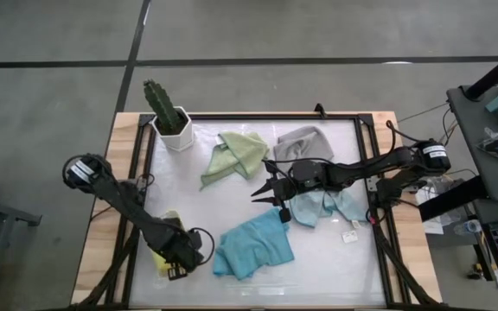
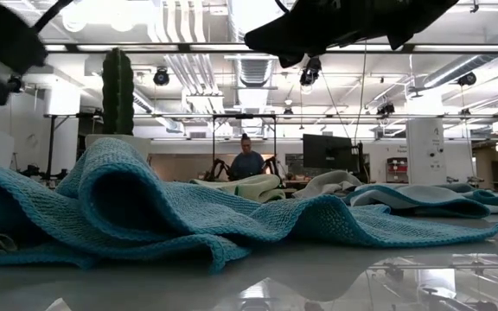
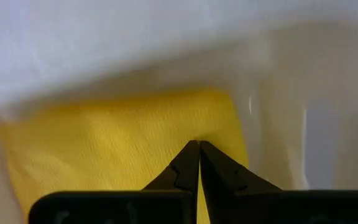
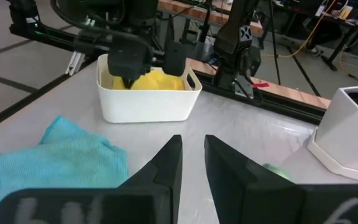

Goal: Fold microfiber towels
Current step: Fold the gray microfiber towel

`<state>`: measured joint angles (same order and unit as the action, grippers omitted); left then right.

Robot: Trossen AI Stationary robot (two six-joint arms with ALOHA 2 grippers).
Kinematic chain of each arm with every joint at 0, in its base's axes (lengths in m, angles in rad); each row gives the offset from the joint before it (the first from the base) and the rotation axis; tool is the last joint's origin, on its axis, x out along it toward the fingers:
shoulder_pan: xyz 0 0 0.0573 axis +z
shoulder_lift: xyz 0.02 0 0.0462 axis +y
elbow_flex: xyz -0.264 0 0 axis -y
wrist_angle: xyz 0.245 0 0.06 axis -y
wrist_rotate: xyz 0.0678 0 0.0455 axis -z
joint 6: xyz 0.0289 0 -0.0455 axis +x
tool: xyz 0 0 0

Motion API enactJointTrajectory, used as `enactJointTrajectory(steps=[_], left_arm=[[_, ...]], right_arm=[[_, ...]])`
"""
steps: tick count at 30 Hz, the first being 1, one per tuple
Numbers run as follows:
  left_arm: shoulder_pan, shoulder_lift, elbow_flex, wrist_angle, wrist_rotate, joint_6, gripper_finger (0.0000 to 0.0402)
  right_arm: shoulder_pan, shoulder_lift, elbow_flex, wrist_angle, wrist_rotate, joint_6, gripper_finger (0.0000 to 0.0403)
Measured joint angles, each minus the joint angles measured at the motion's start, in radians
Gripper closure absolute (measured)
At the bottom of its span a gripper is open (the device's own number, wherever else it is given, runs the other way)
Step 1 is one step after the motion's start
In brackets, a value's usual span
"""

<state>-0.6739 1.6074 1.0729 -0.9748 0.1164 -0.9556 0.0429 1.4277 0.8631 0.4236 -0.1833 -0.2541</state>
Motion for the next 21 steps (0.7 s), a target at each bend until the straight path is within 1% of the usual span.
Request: enactJointTrajectory(steps=[1,3,7,9,13,16,21], left_arm=[[0.0,-0.004,0.001,0.01,-0.024,-0.005,0.0402],[0.002,-0.022,0.01,0.003,-0.032,-0.017,0.0402],[-0.009,-0.085,0.04,-0.093,0.041,-0.093,0.0402],[-0.023,-0.117,0.038,-0.098,0.087,-0.135,0.0402],[-0.05,-0.141,0.011,-0.075,0.103,-0.165,0.0402],[-0.054,-0.133,-0.019,-0.038,0.102,-0.166,0.0402],[-0.054,-0.084,-0.102,0.135,0.081,-0.165,0.0402]], right_arm=[[0.0,0.0,0.0,0.0,0.0,0.0,0.0342],[0.0,0.0,0.0,0.0,0.0,0.0,0.0342],[0.0,0.0,0.0,0.0,0.0,0.0,0.0342],[0.0,0.0,0.0,0.0,0.0,0.0,0.0342],[0.0,0.0,0.0,0.0,0.0,0.0,0.0342],[0.0,0.0,0.0,-0.001,0.0,0.0,0.0342],[0.0,0.0,0.0,-0.004,0.0,0.0,0.0342]])
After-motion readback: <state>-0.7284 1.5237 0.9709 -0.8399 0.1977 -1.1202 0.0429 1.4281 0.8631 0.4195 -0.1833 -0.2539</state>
